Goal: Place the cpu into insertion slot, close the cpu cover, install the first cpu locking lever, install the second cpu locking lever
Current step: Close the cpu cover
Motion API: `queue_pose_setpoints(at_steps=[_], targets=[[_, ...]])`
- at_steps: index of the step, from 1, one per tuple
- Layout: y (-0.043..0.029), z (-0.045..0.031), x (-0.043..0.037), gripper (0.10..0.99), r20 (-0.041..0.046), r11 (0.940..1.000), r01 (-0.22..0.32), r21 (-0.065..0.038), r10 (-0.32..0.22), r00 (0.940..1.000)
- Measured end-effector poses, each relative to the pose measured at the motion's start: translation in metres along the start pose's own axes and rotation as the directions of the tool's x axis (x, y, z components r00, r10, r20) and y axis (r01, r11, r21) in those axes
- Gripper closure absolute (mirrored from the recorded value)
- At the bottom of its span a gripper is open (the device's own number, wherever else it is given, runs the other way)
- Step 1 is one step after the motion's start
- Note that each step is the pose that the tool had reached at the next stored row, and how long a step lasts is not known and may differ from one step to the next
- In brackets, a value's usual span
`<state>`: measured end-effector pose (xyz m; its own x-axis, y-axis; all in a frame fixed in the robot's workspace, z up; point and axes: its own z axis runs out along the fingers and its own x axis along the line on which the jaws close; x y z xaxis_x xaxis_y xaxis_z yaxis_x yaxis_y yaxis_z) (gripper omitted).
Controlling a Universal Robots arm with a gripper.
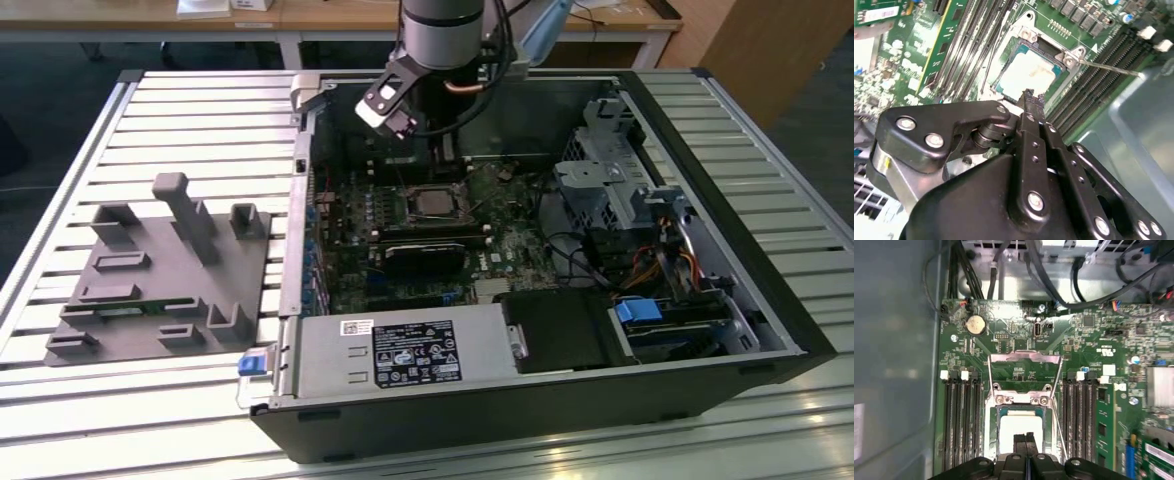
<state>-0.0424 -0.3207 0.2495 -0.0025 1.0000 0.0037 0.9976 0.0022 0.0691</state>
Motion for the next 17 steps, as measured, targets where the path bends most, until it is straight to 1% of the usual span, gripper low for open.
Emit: queue_pose_setpoints(at_steps=[2, 3, 6, 11, 12, 17], targets=[[0.0006, -0.0091, 0.0000, 0.980, -0.0001, 1.0000, 0.000, 0.000, 0.000, 1.0000], [0.0009, -0.0121, 0.0001, 0.980, 0.0000, 1.0000, 0.000, 0.000, 0.000, 1.0000], [0.0009, -0.0129, -0.0005, 0.980, -0.0057, 1.0000, 0.000, 0.000, 0.000, 1.0000], [0.0010, -0.0129, -0.0035, 0.980, -0.0065, 1.0000, -0.001, 0.000, 0.001, 1.0000], [0.0021, -0.0127, -0.0035, 0.980, -0.0072, 1.0000, -0.001, 0.002, 0.001, 1.0000], [0.0144, -0.0118, -0.0036, 0.980, -0.0162, 0.9998, -0.001, 0.022, 0.002, 0.9999]])
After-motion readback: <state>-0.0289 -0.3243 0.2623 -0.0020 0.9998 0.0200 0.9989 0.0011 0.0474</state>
